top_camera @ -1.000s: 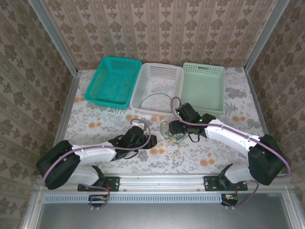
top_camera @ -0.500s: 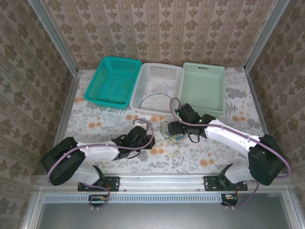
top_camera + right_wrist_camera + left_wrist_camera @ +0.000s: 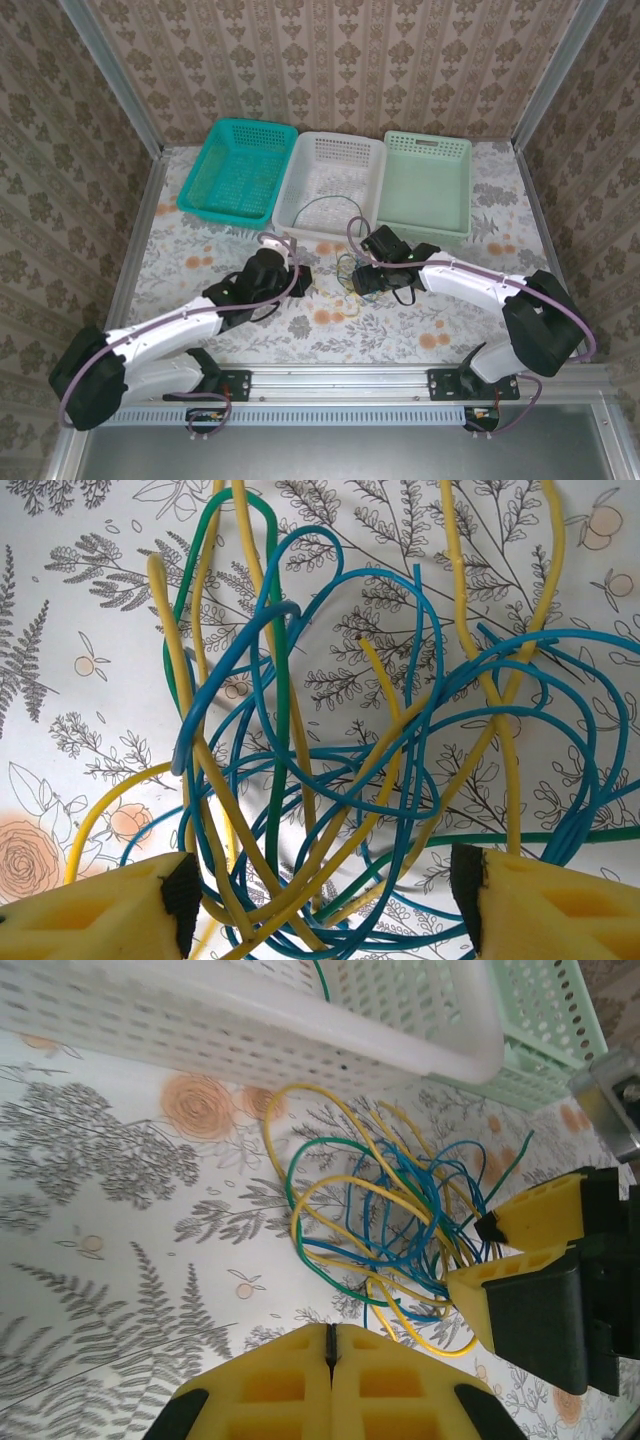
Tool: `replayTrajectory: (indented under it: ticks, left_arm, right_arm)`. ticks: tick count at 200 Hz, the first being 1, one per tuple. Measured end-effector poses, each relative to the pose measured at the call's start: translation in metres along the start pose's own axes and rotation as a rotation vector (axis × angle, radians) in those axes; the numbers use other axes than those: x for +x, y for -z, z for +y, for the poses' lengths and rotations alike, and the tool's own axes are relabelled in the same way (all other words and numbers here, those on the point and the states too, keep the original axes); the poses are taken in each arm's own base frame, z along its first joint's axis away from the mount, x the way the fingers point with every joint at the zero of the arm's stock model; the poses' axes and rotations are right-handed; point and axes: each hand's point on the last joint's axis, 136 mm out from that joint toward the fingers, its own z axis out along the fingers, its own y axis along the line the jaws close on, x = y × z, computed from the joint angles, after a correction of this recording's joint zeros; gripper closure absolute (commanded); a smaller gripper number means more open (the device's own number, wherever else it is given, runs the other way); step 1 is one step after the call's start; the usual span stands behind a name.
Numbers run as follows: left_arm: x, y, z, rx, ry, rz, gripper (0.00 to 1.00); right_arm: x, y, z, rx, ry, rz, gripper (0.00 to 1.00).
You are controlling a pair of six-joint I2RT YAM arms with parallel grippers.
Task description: Untangle the cables
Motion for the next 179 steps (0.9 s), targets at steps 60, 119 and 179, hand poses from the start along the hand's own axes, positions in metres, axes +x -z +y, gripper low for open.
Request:
replayTrajectory:
  ticks: [60, 119, 179]
  left_arm:
    - [-0.019, 0.033, 0.021, -0.057, -0.015, -0.055, 1.00]
    - [-0.057, 0.075, 0.042, -0.133, -0.023, -0.166, 1.00]
    - [-0.073, 0.093, 0.054, -0.186, -0.047, -0.188, 1.00]
  right_arm:
    - [0.008, -0.013, -0.004, 0.022, -0.034, 0.044, 0.85]
    - [0.000, -0.009, -0.013, 0.036, -0.095, 0.019, 0.87]
    - [-0.005, -0.008, -0.014, 0.028, -0.124, 0.002, 0.67]
